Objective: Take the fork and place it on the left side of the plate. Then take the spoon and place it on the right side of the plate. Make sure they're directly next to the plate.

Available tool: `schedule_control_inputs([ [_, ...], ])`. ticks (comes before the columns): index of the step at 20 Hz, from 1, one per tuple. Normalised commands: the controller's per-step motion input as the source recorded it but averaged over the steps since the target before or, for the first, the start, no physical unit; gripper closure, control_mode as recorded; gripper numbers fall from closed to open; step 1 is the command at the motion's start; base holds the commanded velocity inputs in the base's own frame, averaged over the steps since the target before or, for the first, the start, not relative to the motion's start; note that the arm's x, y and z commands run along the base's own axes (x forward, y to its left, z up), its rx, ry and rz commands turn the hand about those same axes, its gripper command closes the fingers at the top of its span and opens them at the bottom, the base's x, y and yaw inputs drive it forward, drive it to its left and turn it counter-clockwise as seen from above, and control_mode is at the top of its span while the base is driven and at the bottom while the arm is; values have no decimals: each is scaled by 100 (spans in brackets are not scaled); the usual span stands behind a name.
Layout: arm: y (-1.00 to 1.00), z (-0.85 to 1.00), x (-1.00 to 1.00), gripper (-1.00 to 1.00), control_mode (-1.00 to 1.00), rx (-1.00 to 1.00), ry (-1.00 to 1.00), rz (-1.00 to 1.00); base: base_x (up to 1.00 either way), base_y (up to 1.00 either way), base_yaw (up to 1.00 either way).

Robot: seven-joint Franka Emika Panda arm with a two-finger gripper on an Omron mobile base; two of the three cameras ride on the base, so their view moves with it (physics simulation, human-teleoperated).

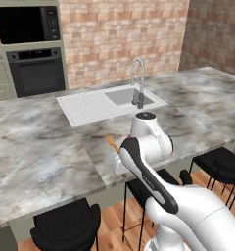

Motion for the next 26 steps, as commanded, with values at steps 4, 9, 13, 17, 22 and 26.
schedule_control_inputs([
  [4,0,0,0,-100,100,0,0,0,-39,5,10],
  [9,0,0,0,-100,100,0,0,0,-81,10,12],
  [13,0,0,0,-100,100,0,0,0,-40,69,5],
  [17,0,0,0,-100,100,0,0,0,-17,93,7],
  [22,0,0,0,-100,100,0,0,0,-3,94,0],
  [26,0,0,0,-100,100,0,0,0,0,94,0],
])
